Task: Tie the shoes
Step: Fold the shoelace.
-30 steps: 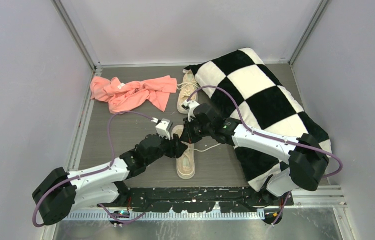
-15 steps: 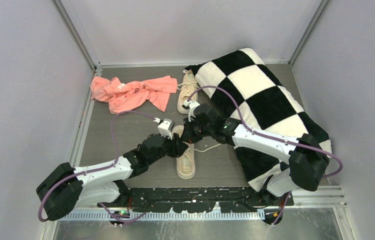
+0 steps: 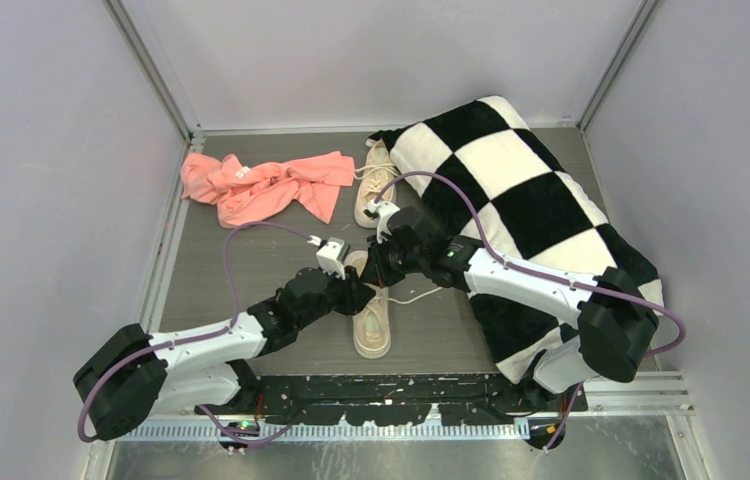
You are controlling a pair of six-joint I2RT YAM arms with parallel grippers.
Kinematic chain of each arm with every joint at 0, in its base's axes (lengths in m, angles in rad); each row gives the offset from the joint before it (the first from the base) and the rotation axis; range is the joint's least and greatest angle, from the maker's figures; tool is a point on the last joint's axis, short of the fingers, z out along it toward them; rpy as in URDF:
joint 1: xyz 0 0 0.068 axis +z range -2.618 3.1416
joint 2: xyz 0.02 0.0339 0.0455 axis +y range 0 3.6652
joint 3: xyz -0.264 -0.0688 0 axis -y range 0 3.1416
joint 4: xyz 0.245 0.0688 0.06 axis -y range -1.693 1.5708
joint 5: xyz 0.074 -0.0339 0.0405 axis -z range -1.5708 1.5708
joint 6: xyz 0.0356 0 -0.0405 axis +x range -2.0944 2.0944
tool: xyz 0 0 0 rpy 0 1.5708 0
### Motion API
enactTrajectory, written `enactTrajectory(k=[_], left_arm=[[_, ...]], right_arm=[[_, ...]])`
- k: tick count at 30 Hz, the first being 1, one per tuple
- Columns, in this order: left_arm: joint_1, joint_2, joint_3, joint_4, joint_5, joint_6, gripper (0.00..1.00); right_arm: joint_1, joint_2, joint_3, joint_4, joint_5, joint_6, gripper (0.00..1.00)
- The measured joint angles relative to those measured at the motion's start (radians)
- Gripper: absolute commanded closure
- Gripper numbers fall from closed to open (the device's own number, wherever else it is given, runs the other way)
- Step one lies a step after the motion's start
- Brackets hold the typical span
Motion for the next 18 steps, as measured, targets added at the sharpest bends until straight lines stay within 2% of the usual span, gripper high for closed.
enactTrajectory(k=[5, 9, 11, 15, 17, 18], left_arm=[[0.0, 0.018, 0.0, 0.005, 0.005, 0.0, 0.69], [0.0, 0.02, 0.0, 0.005, 0.008, 0.001, 0.75], [0.0, 0.02, 0.0, 0.006, 0.008, 0.002, 0.8], [0.0, 0.02, 0.0, 0.007, 0.007, 0.005, 0.98], [0.0, 0.018, 0.0, 0.008, 0.007, 0.004, 0.99], [0.0, 0.016, 0.0, 0.007, 0.007, 0.004, 0.99]], right_arm=[[0.0, 0.0, 0.0, 0.0, 0.0, 0.0, 0.99], [0.0, 0.0, 0.0, 0.0, 0.0, 0.0, 0.99], [0.0, 0.0, 0.0, 0.0, 0.0, 0.0, 0.99], [0.0, 0.0, 0.0, 0.0, 0.0, 0.0, 0.99], [0.0, 0.0, 0.0, 0.0, 0.0, 0.0, 0.99], [0.0, 0.0, 0.0, 0.0, 0.0, 0.0, 0.93]])
